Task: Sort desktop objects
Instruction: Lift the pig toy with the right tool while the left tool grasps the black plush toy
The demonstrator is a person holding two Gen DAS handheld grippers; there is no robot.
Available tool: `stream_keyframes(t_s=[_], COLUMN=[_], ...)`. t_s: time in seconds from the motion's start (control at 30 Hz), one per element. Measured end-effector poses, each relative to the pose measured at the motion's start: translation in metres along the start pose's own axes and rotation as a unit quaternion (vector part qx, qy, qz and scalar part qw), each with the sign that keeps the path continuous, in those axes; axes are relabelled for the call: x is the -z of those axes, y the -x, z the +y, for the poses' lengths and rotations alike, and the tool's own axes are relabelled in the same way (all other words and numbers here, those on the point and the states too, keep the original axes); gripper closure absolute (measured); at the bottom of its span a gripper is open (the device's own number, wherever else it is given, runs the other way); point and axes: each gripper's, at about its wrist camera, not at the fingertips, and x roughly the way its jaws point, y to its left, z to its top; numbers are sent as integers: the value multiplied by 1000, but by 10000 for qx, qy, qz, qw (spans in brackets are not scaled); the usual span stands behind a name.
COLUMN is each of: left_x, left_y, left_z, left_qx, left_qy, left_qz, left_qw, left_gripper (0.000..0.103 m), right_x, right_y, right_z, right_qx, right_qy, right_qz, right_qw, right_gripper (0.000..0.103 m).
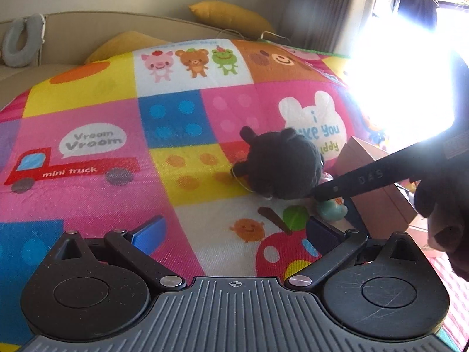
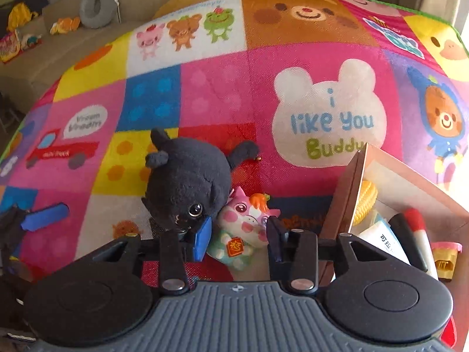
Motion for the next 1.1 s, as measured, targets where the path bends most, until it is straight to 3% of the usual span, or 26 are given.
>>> stream_keyframes(t_s=[0.07, 0.13, 0.17, 0.2, 0.33, 0.43, 0.57, 0.7, 0.83, 0.9, 1.03, 1.1], left_x=[0, 0, 0, 0, 0, 0, 0, -1, -4, -7, -25, -36], left_y=[0, 0, 0, 0, -1, -2, -3, -5, -10, -15, -34, -50], left_z=[0, 0, 1, 1, 2, 3, 2, -3, -18, -32, -66, -83], left_qx=[22, 40, 46, 50, 48, 33, -30, -140, -175, -156, -182, -333], left_qy=[6, -1, 5, 15, 62, 87, 93, -48, -440, -640, -1119, -1349], left_qz=[11, 1, 6, 12, 48, 75, 93, 143, 196, 157, 29, 21], left_qw=[10000, 10000, 10000, 10000, 10000, 9999, 9999, 9998, 9987, 9977, 9936, 9903], left_gripper=[0, 0, 0, 0, 0, 0, 0, 0, 0, 0, 0, 0], right_x=[-1, -3, -5, -5, 2, 18, 51, 93, 149, 171, 199, 208], right_y=[-14, -22, -24, -24, -6, 32, 93, 127, 125, 116, 111, 112], right_z=[0, 1, 2, 4, 6, 5, -11, -44, -64, -65, -73, -76], right_qx=[183, 375, 480, 566, 411, 224, -220, -199, -156, 127, 269, 306], right_qy=[-41, 15, 65, 133, 212, 186, -63, -716, -1321, -1400, -1766, -1909], right_qz=[138, 95, 100, 54, -107, -442, -1000, -1213, -916, -844, -1030, -1191], right_qw=[9997, 9992, 9988, 9983, 9989, 9986, 9947, 9898, 9869, 9865, 9785, 9739], right_gripper=[44, 42, 47, 64, 64, 64, 64, 64, 64, 64, 63, 50])
